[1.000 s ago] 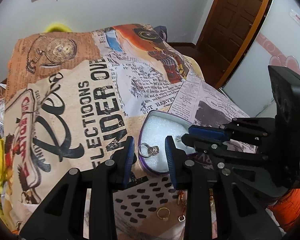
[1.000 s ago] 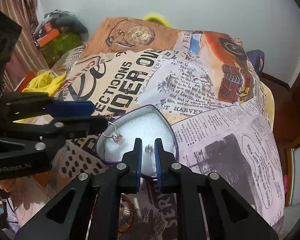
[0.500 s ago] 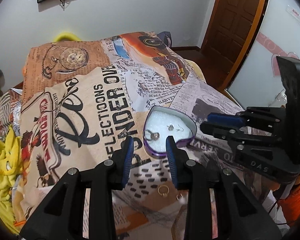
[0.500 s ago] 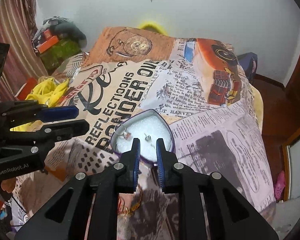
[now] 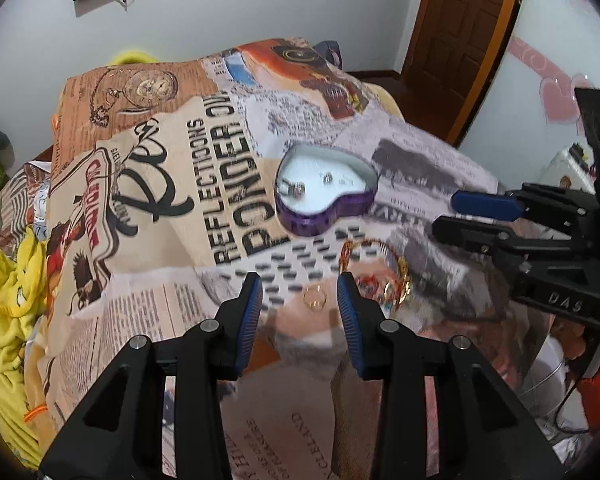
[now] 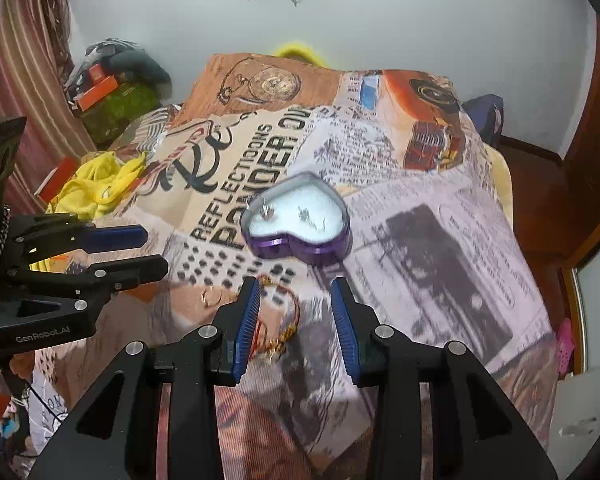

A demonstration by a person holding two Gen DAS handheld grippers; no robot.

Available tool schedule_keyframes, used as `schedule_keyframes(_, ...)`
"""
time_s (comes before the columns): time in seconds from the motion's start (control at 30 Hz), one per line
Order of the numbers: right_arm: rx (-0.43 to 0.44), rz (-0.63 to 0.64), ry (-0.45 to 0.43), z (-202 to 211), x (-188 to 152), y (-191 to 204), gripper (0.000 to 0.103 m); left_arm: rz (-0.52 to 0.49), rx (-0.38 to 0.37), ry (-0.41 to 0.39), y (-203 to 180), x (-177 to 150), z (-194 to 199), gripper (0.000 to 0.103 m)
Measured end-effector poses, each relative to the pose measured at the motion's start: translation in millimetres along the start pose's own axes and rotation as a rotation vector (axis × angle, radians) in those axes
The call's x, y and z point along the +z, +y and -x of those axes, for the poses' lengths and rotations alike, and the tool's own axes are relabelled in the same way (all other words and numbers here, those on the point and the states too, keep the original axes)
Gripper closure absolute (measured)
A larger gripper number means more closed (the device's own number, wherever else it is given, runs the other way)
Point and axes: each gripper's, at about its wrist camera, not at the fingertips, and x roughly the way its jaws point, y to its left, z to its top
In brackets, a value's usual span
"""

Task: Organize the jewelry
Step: 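Open the left tool to drop the ring while the right tool releases the earring, then lift both tools away from the tin back toward the jewelry, then grasp the orange wire bracelet with the right tool while the left tool grasps the gold ring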

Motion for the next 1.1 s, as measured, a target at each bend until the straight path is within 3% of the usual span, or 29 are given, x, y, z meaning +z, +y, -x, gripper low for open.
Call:
schedule_keyframes(0.23, -0.008, -0.003, 0.058, -11, -25, -3, 0.07, -0.06, -0.004, 0.056, -10, -26, -18, 0.065)
schedule_keyframes(0.43, -0.011, -0.01, 0.09, -24, -42, -1, 0.07, -0.055, -0.012, 0.056, -11, -32, -31, 0.067)
schedule_keyframes(0.77, 0.01, -0.058, 0.062, -35, -43, 1, 0.07, -0.042, -0.04, 0.049, -10, -30, -47, 0.074)
schedule_keyframes(1.1, -0.043, -0.051, 0.043, -46, -38, 6, 0.085, -0.017, -0.068, 0.035, -4, -29, -50, 0.075)
